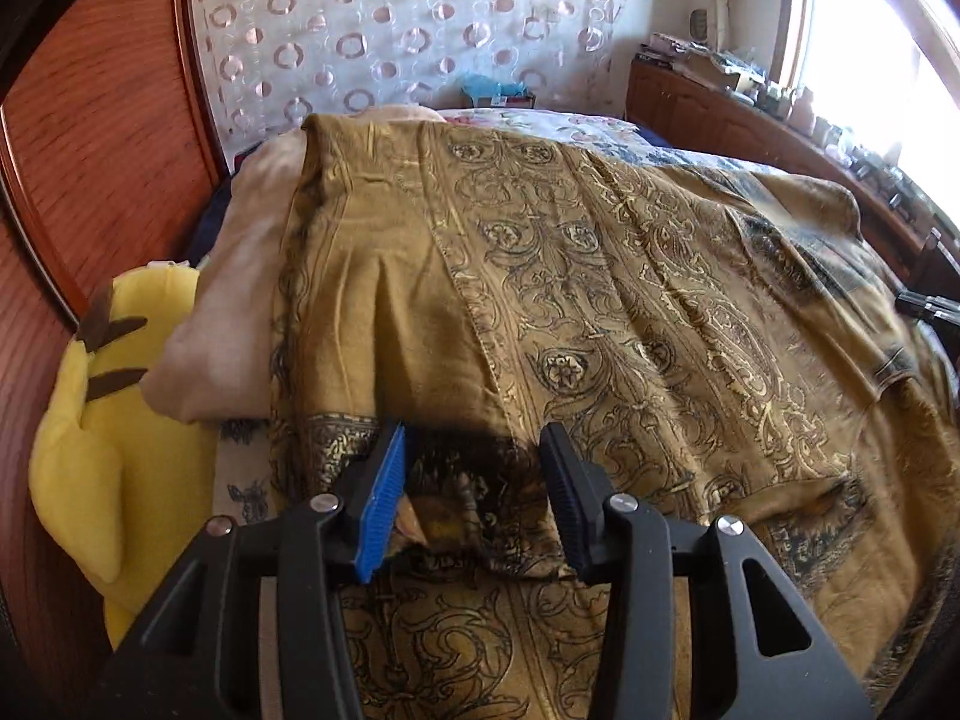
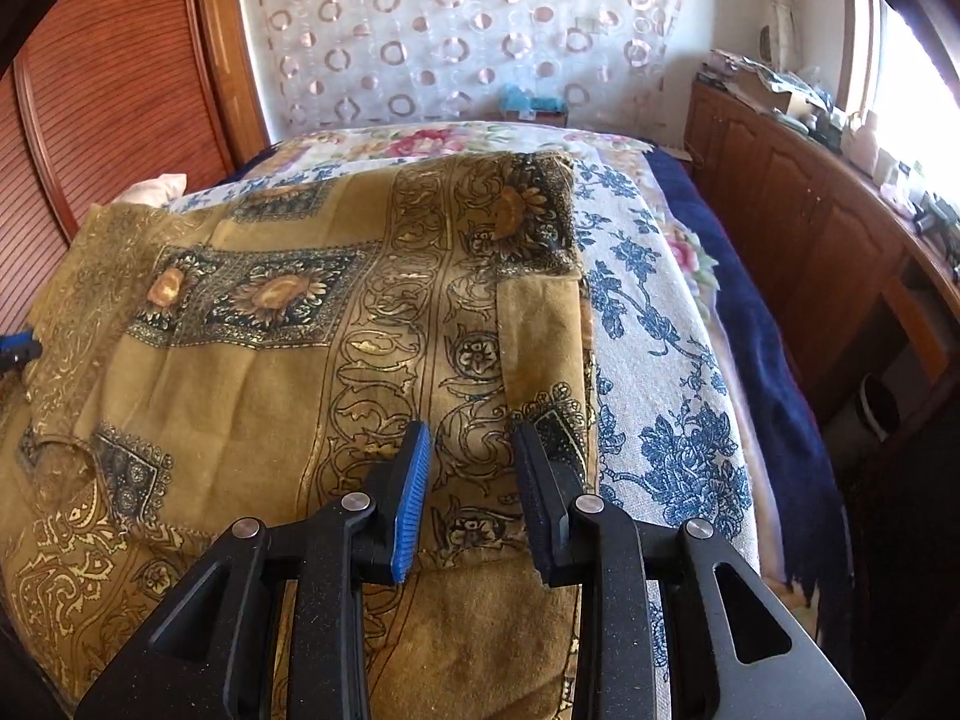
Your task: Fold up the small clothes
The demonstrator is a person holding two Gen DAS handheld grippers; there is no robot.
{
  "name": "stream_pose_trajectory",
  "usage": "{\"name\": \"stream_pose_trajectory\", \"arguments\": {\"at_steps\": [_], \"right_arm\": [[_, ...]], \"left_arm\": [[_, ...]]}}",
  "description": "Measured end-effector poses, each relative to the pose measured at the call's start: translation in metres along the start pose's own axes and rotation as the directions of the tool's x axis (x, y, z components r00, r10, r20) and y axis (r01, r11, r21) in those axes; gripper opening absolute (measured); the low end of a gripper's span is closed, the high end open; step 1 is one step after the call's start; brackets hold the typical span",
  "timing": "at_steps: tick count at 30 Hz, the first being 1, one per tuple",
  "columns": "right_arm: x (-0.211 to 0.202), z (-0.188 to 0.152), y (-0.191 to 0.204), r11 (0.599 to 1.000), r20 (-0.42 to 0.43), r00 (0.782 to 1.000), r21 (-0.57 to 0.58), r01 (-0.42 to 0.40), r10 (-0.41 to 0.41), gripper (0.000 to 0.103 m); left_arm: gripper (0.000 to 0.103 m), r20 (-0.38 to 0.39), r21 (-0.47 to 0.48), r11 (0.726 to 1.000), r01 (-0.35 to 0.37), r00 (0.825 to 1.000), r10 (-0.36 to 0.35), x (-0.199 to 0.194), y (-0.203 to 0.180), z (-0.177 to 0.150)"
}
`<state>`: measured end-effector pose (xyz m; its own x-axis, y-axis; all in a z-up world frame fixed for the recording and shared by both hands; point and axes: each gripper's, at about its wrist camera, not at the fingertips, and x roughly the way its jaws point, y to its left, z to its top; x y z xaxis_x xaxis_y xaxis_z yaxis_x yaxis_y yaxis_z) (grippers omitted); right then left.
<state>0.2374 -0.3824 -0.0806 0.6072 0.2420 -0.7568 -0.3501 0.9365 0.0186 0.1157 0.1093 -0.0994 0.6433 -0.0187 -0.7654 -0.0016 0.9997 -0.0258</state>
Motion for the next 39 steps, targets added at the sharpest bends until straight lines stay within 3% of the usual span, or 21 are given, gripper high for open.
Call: {"name": "stream_pose_trajectory", "arguments": {"at_steps": [5,7,23,26,29,36,38,39], "right_arm": [[0.001,-0.003,0.001,1.0,-0.003,1.0,-0.006,0.005,-0.005,0.03],[0.002,-0.004,0.004,1.0,-0.003,1.0,-0.018,0.018,-0.018,0.03],[0.004,-0.006,0.008,0.999,-0.002,0.999,-0.036,0.037,-0.037,0.033],[0.004,-0.006,0.009,0.999,-0.002,0.999,-0.036,0.037,-0.037,0.034],[0.004,-0.006,0.009,0.999,-0.002,0.999,-0.037,0.037,-0.037,0.034],[0.004,-0.006,0.01,0.998,-0.001,0.999,-0.038,0.041,-0.041,0.036],[0.004,-0.007,0.01,0.998,-0.001,0.999,-0.038,0.041,-0.041,0.036],[0.004,-0.007,0.01,0.998,-0.001,0.999,-0.038,0.04,-0.041,0.036]], "left_arm": [[0.046,-0.003,0.005,1.0,0.007,1.0,-0.007,0.001,-0.003,0.001],[0.054,-0.006,0.004,1.0,0.021,1.0,-0.021,0.001,-0.002,0.001],[0.056,-0.007,0.0,1.0,0.005,1.0,-0.005,-0.004,-0.006,-0.002],[0.056,0.031,-0.027,0.998,0.059,0.998,-0.058,-0.019,-0.001,-0.006],[0.056,0.08,-0.073,0.995,0.072,0.995,-0.066,-0.036,0.01,-0.008],[0.056,0.077,-0.118,0.993,0.012,0.997,-0.003,-0.038,0.031,-0.009],[0.054,0.067,-0.127,0.992,-0.001,0.998,0.009,-0.034,0.036,-0.008],[0.041,0.062,-0.126,0.992,0.003,0.998,0.005,-0.033,0.038,-0.009]]}}
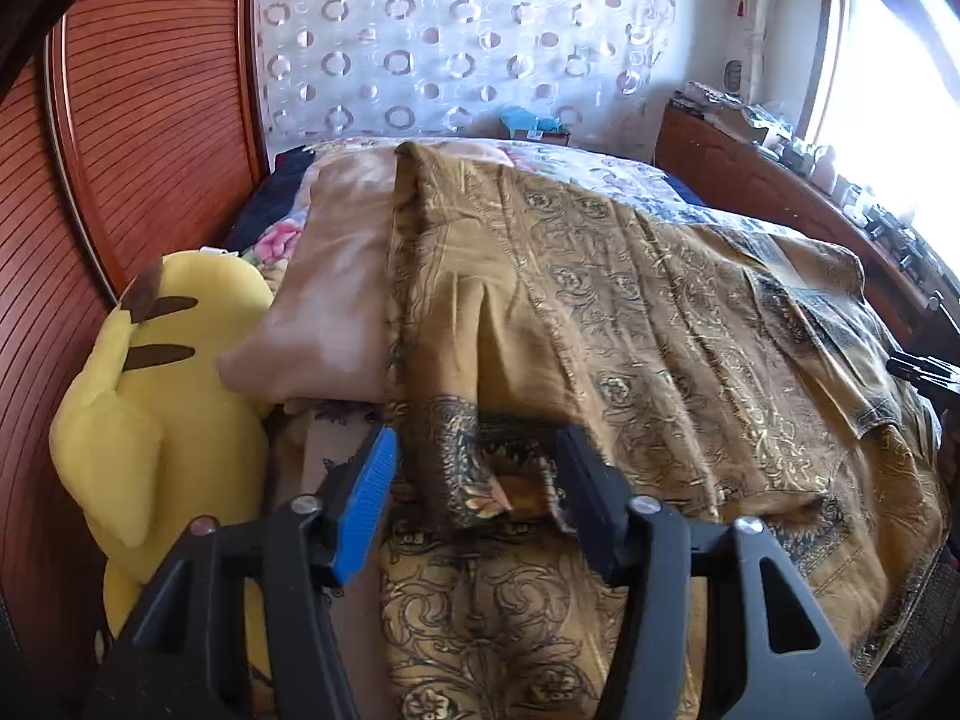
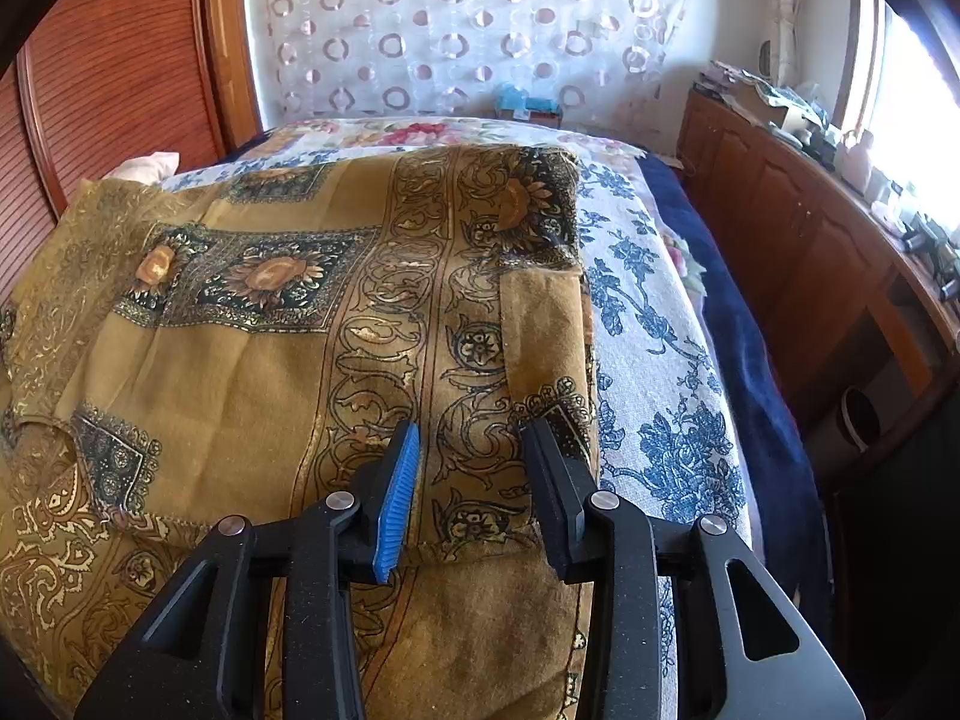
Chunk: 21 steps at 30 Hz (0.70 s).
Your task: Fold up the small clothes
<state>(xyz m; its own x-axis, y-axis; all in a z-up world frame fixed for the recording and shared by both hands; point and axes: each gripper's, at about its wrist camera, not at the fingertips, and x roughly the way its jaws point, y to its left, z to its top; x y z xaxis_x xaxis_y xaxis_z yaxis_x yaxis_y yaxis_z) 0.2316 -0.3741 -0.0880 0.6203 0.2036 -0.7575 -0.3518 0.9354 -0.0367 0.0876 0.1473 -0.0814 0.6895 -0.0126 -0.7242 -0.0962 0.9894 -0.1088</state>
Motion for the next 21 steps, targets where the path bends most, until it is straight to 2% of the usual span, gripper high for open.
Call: {"name": "stream_pose_trajectory", "arguments": {"at_steps": [1,4,12,21], "right_arm": [[0.0,0.0,0.0,1.0,0.0,1.0,0.0,0.0,0.0,0.036],[0.0,0.0,0.0,1.0,0.0,1.0,0.0,-0.001,0.001,0.037],[0.0,-0.001,-0.001,1.0,0.001,1.0,0.001,-0.001,0.001,0.037],[-0.006,-0.002,-0.003,1.0,-0.005,1.0,0.024,-0.004,0.004,0.038]], "left_arm": [[0.034,-0.011,0.004,1.0,0.005,1.0,-0.005,0.002,0.0,-0.001],[0.024,-0.024,0.019,1.0,-0.003,1.0,0.004,0.007,0.0,-0.004],[0.023,-0.05,-0.007,1.0,-0.026,0.998,0.025,0.018,0.008,-0.01],[0.023,-0.045,0.003,1.0,-0.025,0.999,0.025,0.017,0.009,-0.012]]}}
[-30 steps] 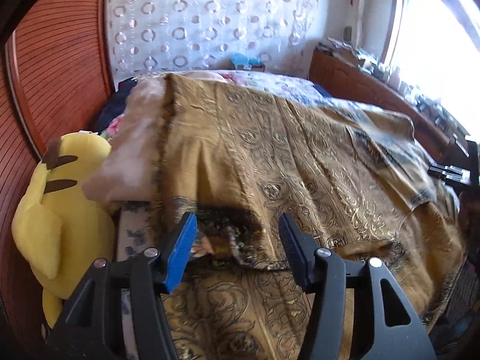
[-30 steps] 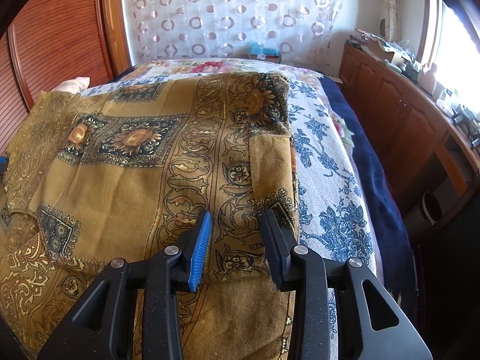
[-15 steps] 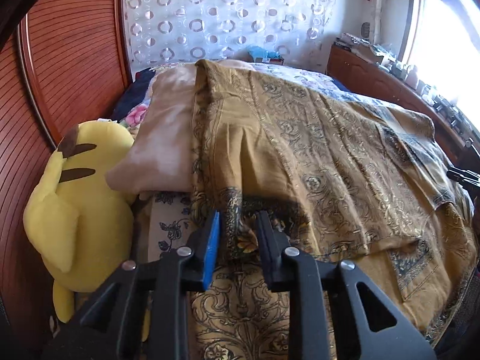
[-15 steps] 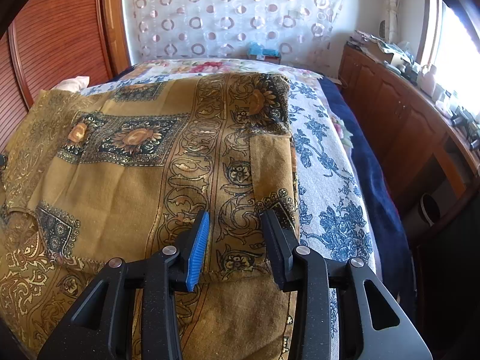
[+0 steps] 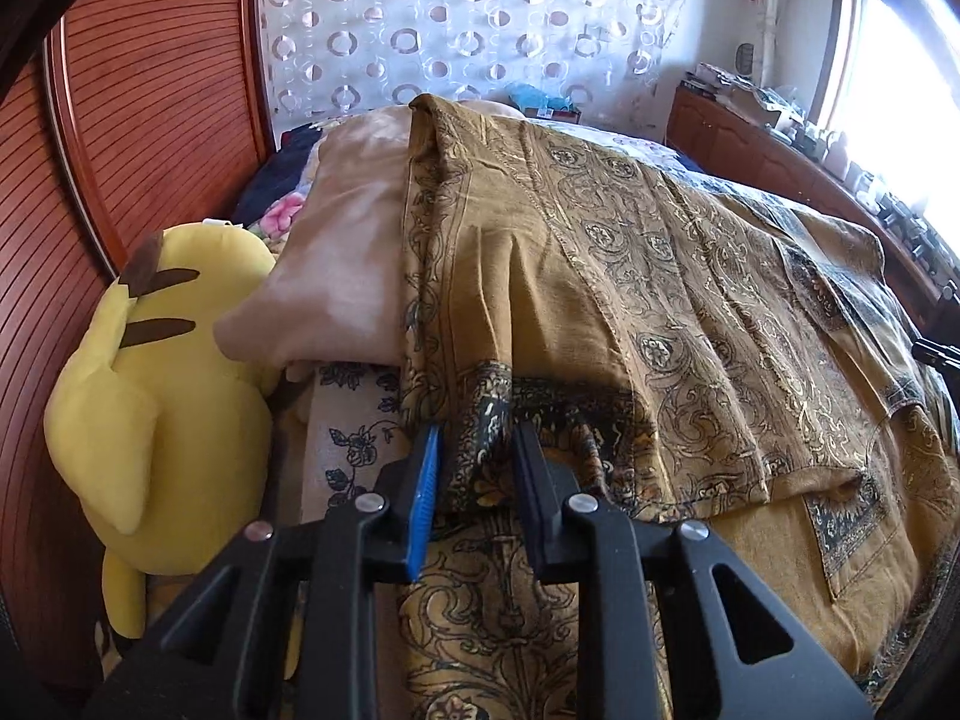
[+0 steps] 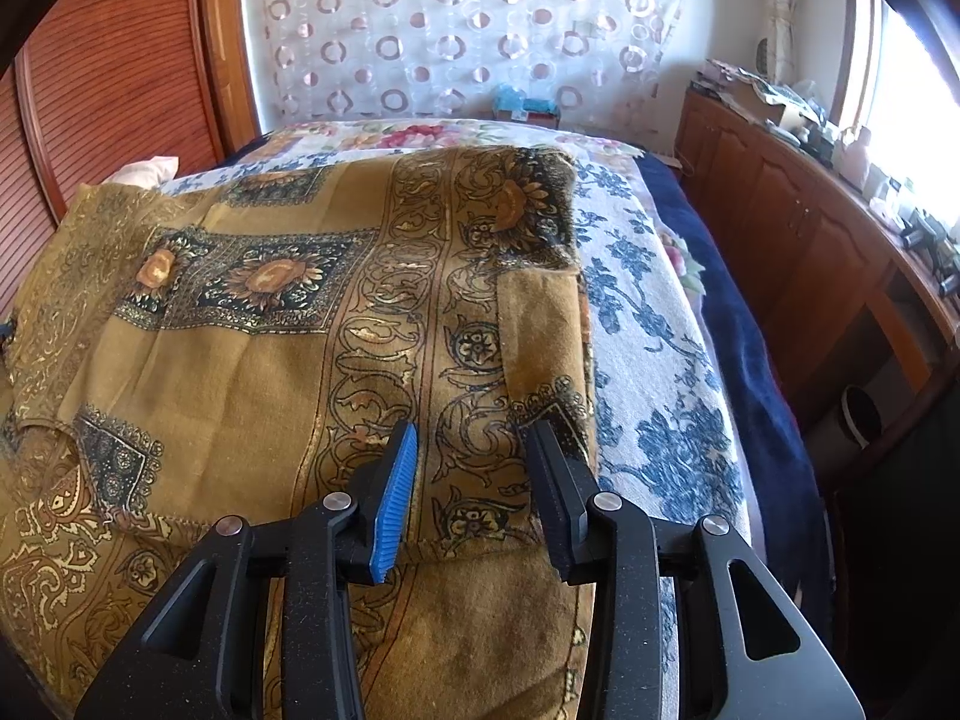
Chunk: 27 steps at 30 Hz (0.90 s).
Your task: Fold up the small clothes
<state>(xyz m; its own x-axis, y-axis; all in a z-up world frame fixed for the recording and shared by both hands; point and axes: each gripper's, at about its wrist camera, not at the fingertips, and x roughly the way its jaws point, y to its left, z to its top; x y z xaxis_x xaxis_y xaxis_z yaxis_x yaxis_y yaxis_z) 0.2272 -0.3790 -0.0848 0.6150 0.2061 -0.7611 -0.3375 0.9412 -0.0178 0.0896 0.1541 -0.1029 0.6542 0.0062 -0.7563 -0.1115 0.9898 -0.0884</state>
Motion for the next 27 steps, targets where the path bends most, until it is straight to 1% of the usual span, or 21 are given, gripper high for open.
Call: {"name": "stream_pose_trajectory", "arguments": {"at_steps": [2,3,4,5,6,8,10,13,15,17,19,22,27], "right_arm": [[-0.009,-0.002,-0.004,1.0,0.011,1.0,0.012,-0.014,0.013,0.038],[-0.013,-0.004,-0.007,1.0,0.013,1.0,0.021,-0.012,0.012,0.038],[-0.017,-0.006,-0.012,0.999,0.016,1.0,0.034,-0.015,0.014,0.038],[-0.02,-0.007,-0.017,0.999,0.017,1.0,0.048,-0.018,0.018,0.038],[-0.023,-0.008,-0.023,0.998,0.016,1.0,0.06,-0.02,0.02,0.039],[-0.026,-0.009,-0.029,0.998,0.016,1.0,0.066,-0.012,0.011,0.041],[-0.027,-0.011,-0.035,0.998,0.011,1.0,0.067,0.005,-0.006,0.041],[-0.027,-0.012,-0.042,0.997,0.012,1.0,0.082,-0.009,0.008,0.041],[-0.027,-0.013,-0.043,0.996,0.018,0.999,0.087,-0.035,0.033,0.041],[-0.025,-0.013,-0.04,0.995,0.015,0.999,0.089,-0.04,0.038,0.041],[-0.022,-0.012,-0.037,0.995,0.01,0.999,0.085,-0.042,0.041,0.041],[-0.018,-0.009,-0.033,0.996,0.003,0.999,0.081,-0.046,0.046,0.041],[-0.014,-0.004,-0.032,0.995,-0.002,0.999,0.084,-0.044,0.045,0.041]], "left_arm": [[0.023,-0.001,0.003,1.0,0.002,1.0,-0.002,-0.001,0.0,0.0],[0.018,0.0,0.007,1.0,0.001,1.0,-0.001,-0.001,-0.001,0.0],[0.009,0.003,0.015,1.0,0.003,1.0,-0.003,-0.003,-0.002,0.0],[0.004,0.009,0.016,1.0,0.012,1.0,-0.012,-0.004,-0.004,0.001],[0.002,0.017,0.014,1.0,0.026,1.0,-0.026,-0.006,-0.005,0.002],[0.001,0.036,0.005,1.0,0.03,0.999,-0.03,-0.013,-0.008,0.005],[0.001,0.048,0.02,0.998,0.064,0.997,-0.065,-0.019,-0.013,0.008],[0.001,0.067,0.038,0.996,0.076,0.995,-0.078,-0.028,-0.022,0.012],[0.0,0.086,0.042,0.997,0.071,0.994,-0.074,-0.034,-0.027,0.014],[0.0,0.128,0.035,0.997,0.068,0.989,-0.072,-0.043,-0.03,0.017],[0.0,0.153,0.018,0.997,0.079,0.985,-0.081,-0.052,-0.03,0.02],[0.0,0.194,0.023,0.996,0.086,0.977,-0.089,-0.067,-0.034,0.023],[0.0,0.212,0.048,0.995,0.092,0.972,-0.1,-0.079,-0.041,0.024]]}}
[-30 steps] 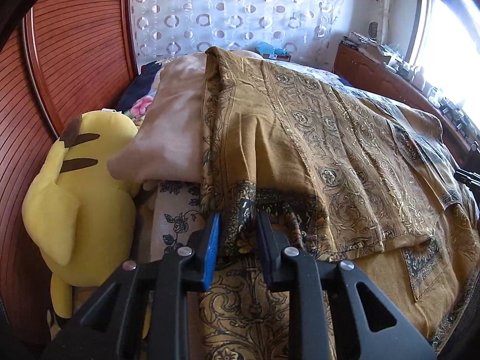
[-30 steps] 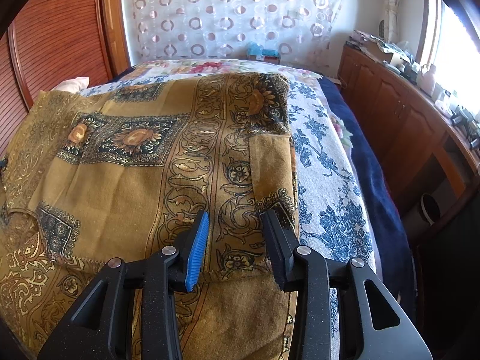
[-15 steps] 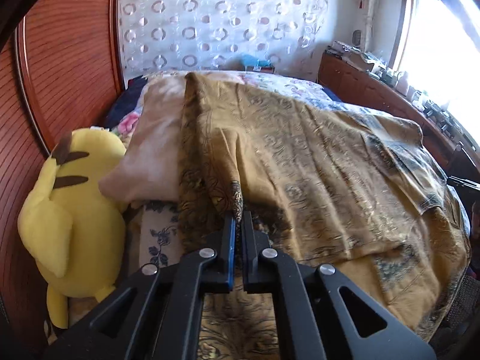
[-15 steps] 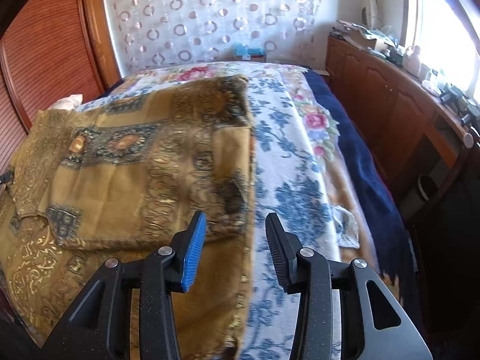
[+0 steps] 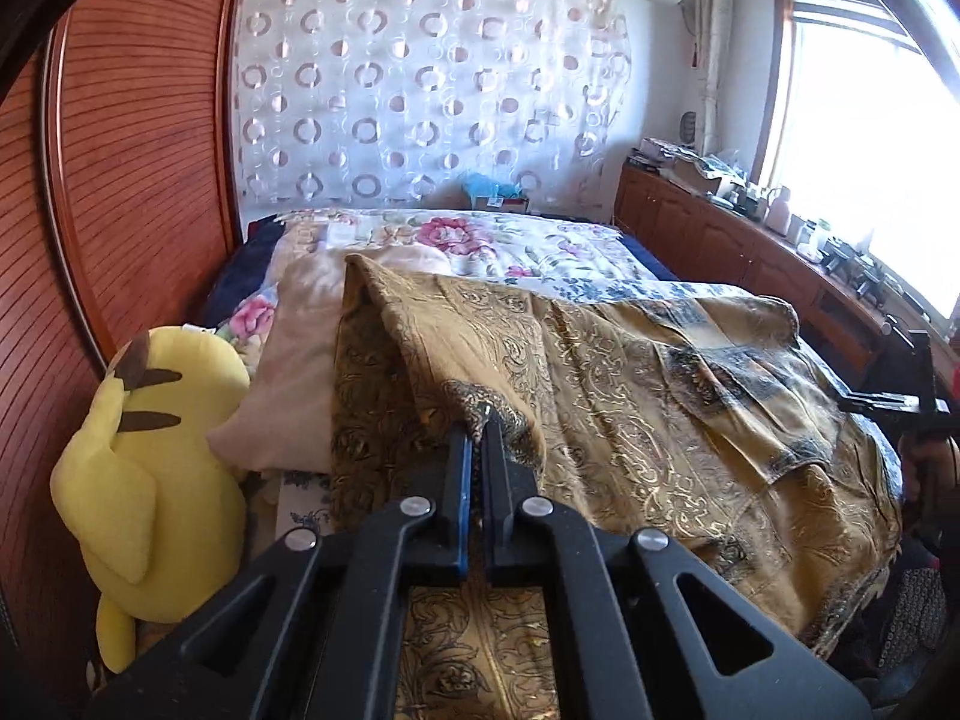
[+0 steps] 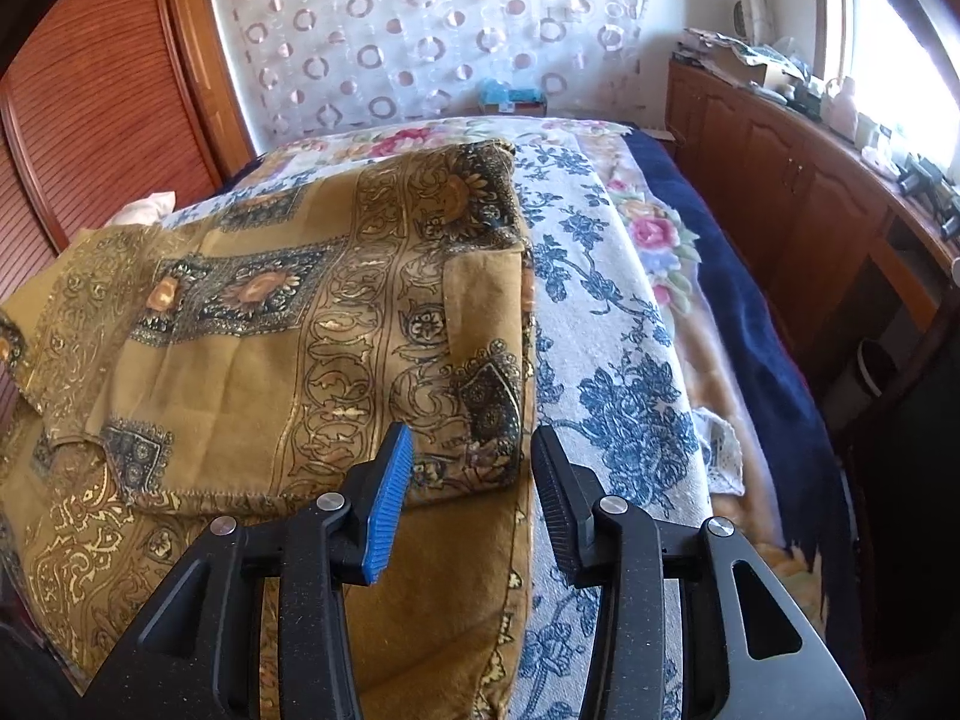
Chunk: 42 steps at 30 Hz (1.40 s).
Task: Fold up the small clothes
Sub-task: 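Grasp the cloth edge with both grippers and lift it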
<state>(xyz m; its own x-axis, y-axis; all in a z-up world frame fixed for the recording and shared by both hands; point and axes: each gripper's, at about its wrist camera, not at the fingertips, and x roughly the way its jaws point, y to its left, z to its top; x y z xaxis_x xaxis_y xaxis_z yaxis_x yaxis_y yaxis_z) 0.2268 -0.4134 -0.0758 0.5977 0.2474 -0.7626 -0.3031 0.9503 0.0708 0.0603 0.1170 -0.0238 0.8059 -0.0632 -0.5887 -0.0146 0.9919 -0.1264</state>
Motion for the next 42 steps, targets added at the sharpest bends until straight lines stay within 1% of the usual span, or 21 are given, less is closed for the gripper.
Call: {"name": "stream_pose_trajectory", "arguments": {"at_steps": [3,6,8,9,10,12,13,15,17,18,20,23,27,29,30,31,33,34,37,40,42], "right_arm": [[0.005,0.004,0.001,1.0,-0.005,1.0,-0.009,0.009,-0.009,0.041],[0.011,0.007,0.001,0.999,-0.017,0.999,-0.021,0.045,-0.046,0.041],[0.015,0.009,0.0,0.999,-0.023,0.999,-0.018,0.046,-0.047,0.041],[0.015,0.009,0.0,0.999,-0.017,0.999,-0.021,0.043,-0.043,0.037],[0.013,0.009,0.001,0.999,-0.009,1.0,-0.026,0.028,-0.028,0.025],[0.007,0.01,0.003,0.999,0.024,1.0,-0.035,0.018,-0.017,0.02],[0.003,0.011,0.003,0.999,0.04,0.999,-0.034,0.019,-0.018,0.019],[0.001,0.012,0.003,1.0,0.04,0.999,-0.026,-0.006,0.007,0.019],[0.0,0.012,0.005,0.999,0.048,0.999,-0.036,0.001,0.0,0.014],[-0.001,0.013,0.005,0.999,0.054,0.998,-0.045,0.019,-0.017,0.013],[0.0,0.013,0.006,0.999,0.051,0.999,-0.041,0.011,-0.009,0.013],[0.002,0.014,0.007,0.999,0.04,0.999,-0.044,0.009,-0.007,0.013],[0.013,0.011,0.005,0.999,-0.01,1.0,-0.045,0.015,-0.015,0.013],[0.015,0.01,0.002,0.999,-0.016,1.0,-0.036,-0.002,0.001,0.012],[0.014,0.009,0.002,0.999,-0.02,0.999,-0.03,-0.025,0.025,0.003],[0.011,0.009,0.002,0.999,-0.018,0.999,-0.022,-0.049,0.049,0.001],[-0.001,0.012,0.003,0.995,0.017,0.995,-0.007,-0.095,0.095,0.001],[-0.008,0.013,0.003,0.994,0.035,0.994,-0.005,-0.107,0.108,0.0],[-0.035,0.016,0.005,0.991,0.102,0.986,0.001,-0.134,0.133,0.0],[-0.06,0.016,0.006,0.988,0.144,0.977,-0.001,-0.155,0.154,0.0],[-0.081,0.016,0.008,0.988,0.169,0.973,-0.012,-0.155,0.155,0.0]], "left_arm": [[0.0,-0.005,0.009,1.0,-0.006,1.0,0.006,0.001,-0.002,-0.001],[0.0,-0.013,0.008,1.0,-0.007,1.0,0.007,0.004,-0.002,-0.004],[0.0,-0.018,0.011,1.0,-0.012,1.0,0.013,0.006,-0.002,-0.006],[0.0,-0.021,0.013,1.0,-0.013,1.0,0.013,0.007,-0.002,-0.007],[0.0,-0.021,0.014,1.0,-0.011,1.0,0.011,0.007,-0.002,-0.008],[0.0,-0.022,0.016,1.0,-0.014,1.0,0.015,0.007,-0.003,-0.009],[0.0,-0.024,0.018,1.0,-0.015,1.0,0.016,0.007,-0.004,-0.01],[0.0,-0.027,0.021,1.0,-0.014,1.0,0.014,0.008,-0.005,-0.011],[0.0,-0.031,0.024,1.0,-0.016,0.999,0.016,0.01,-0.006,-0.012],[0.0,-0.033,0.024,1.0,-0.015,0.999,0.016,0.01,-0.006,-0.012],[0.0,-0.037,0.025,1.0,-0.015,0.999,0.016,0.012,-0.007,-0.013],[0.0,-0.042,0.03,0.999,-0.014,0.999,0.016,0.014,-0.009,-0.015],[0.0,-0.052,0.031,0.999,-0.017,0.999,0.018,0.016,-0.008,-0.016],[0.0,-0.053,0.028,0.999,-0.016,0.998,0.017,0.015,-0.008,-0.016],[0.0,-0.036,0.015,1.0,-0.015,0.999,0.015,0.014,-0.007,-0.016],[0.0,-0.025,-0.001,1.0,-0.012,1.0,0.012,0.011,-0.005,-0.015],[0.0,-0.007,-0.026,1.0,0.014,1.0,-0.015,0.001,0.0,-0.012],[0.0,0.008,-0.032,0.999,0.009,1.0,-0.009,-0.004,0.002,-0.012],[0.0,0.028,-0.035,0.999,0.01,1.0,-0.009,-0.019,0.007,-0.013],[0.0,0.039,-0.049,0.999,0.017,0.999,-0.015,-0.031,0.016,-0.016],[0.0,0.042,-0.062,0.998,0.02,0.999,-0.017,-0.037,0.022,-0.019]]}}
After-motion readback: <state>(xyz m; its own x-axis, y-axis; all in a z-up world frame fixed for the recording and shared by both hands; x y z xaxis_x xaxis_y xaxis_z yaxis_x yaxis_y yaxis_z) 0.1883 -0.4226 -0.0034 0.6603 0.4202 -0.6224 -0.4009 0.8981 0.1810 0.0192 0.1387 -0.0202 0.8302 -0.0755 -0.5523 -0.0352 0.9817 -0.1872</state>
